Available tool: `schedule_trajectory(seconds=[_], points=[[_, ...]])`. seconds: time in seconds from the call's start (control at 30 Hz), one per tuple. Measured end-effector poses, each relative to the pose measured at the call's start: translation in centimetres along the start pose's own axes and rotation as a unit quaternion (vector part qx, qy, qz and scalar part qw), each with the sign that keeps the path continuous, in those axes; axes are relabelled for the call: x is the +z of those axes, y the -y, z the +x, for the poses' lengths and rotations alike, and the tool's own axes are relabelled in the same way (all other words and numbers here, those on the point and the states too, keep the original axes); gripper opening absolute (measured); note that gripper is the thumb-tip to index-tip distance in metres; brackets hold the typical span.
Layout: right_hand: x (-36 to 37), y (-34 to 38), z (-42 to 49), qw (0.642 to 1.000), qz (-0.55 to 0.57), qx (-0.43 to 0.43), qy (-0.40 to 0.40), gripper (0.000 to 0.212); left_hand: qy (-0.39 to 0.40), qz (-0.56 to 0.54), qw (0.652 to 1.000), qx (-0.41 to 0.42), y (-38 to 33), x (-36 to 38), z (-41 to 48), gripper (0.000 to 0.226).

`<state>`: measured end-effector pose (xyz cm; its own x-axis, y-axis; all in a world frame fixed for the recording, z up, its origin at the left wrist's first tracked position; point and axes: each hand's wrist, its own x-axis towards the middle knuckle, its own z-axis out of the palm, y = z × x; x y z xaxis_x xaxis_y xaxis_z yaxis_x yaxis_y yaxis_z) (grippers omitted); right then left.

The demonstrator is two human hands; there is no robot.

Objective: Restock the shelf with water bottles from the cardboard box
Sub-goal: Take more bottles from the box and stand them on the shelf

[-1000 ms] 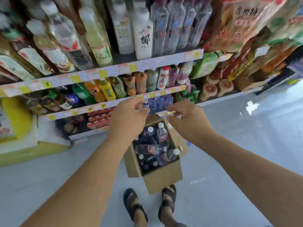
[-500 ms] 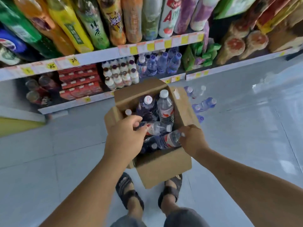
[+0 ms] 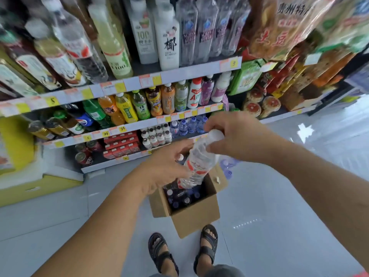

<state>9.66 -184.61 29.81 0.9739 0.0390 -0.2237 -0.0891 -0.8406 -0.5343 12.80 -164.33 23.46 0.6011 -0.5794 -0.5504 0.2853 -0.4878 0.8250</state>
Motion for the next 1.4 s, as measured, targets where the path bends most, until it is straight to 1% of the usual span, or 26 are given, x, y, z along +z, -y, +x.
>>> schedule_trajectory(seconds=[0.1, 0.17, 0.23, 0.3, 0.4, 0.43, 0.5, 0.57, 0.63, 0.73, 0.83, 0.93, 1.03, 1.17, 1.23, 1.33, 1.37, 1.4], points=[[-10.4, 7.5, -2.3, 0.999, 0.020, -0.033, -0.023, 0.026, 0.046, -0.037, 0.995, 0.085, -7.4, -2.7, -5.2, 0.088], [-15.9, 11.7, -4.4, 0.996, 0.024, -0.062, -0.053, 0.026, 0.060, -0.051, 0.983, 0.163, -12.0, -4.3, -8.6, 0.074], [-20.0, 15.1, -5.9, 0.989, 0.039, -0.102, -0.103, 0.027, 0.056, -0.055, 0.971, 0.225, -15.9, -5.6, -11.3, 0.062], [-23.1, 17.8, -6.6, 0.979, 0.057, -0.130, -0.144, 0.026, 0.046, -0.069, 0.960, 0.269, -19.1, -6.5, -13.5, 0.059], [-26.6, 21.0, -7.0, 0.972, 0.062, -0.150, -0.168, 0.028, 0.042, -0.089, 0.938, 0.331, -22.6, -7.2, -16.1, 0.068], [-27.5, 21.8, -7.3, 0.968, 0.081, -0.157, -0.180, 0.027, 0.044, -0.096, 0.931, 0.349, -23.5, -7.3, -16.9, 0.071], [-28.6, 23.5, -7.8, 0.948, 0.125, -0.198, -0.214, 0.023, 0.034, -0.094, 0.919, 0.382, -25.0, -7.6, -18.2, 0.067], [-29.1, 24.7, -7.8, 0.929, 0.166, -0.228, -0.241, 0.027, 0.011, -0.091, 0.914, 0.396, -25.8, -8.1, -19.2, 0.061], [-29.3, 25.5, -7.5, 0.912, 0.210, -0.240, -0.257, 0.030, -0.007, -0.096, 0.910, 0.402, -26.3, -9.0, -20.1, 0.058], [-28.9, 26.3, -6.6, 0.896, 0.255, -0.251, -0.265, 0.034, -0.016, -0.096, 0.914, 0.395, -27.1, -10.5, -21.5, 0.061], [-28.3, 26.9, -5.6, 0.881, 0.298, -0.253, -0.266, 0.029, -0.022, -0.100, 0.918, 0.383, -27.3, -12.0, -22.1, 0.060], [-28.1, 27.5, -4.6, 0.879, 0.299, -0.262, -0.263, 0.025, -0.033, -0.101, 0.918, 0.382, -27.5, -12.9, -22.4, 0.055], [-28.5, 28.6, -3.9, 0.876, 0.297, -0.260, -0.276, 0.037, -0.052, -0.101, 0.915, 0.387, -28.6, -13.9, -22.8, 0.056], [-29.4, 29.7, -3.0, 0.872, 0.301, -0.284, -0.262, 0.037, -0.101, -0.090, 0.905, 0.403, -31.2, -16.0, -23.9, 0.055], [-29.6, 30.4, -2.1, 0.870, 0.302, -0.293, -0.258, 0.046, -0.125, -0.085, 0.900, 0.409, -32.6, -17.5, -24.7, 0.057], [-28.8, 31.2, 0.1, 0.877, 0.295, -0.312, -0.216, 0.064, -0.152, -0.071, 0.890, 0.425, -34.1, -20.2, -25.6, 0.056], [-28.4, 31.7, 0.9, 0.881, 0.285, -0.322, -0.198, 0.067, -0.162, -0.073, 0.885, 0.430, -34.6, -21.2, -26.0, 0.055], [-27.8, 32.4, 1.7, 0.884, 0.276, -0.334, -0.174, 0.064, -0.175, -0.073, 0.881, 0.434, -35.1, -22.2, -26.5, 0.052]])
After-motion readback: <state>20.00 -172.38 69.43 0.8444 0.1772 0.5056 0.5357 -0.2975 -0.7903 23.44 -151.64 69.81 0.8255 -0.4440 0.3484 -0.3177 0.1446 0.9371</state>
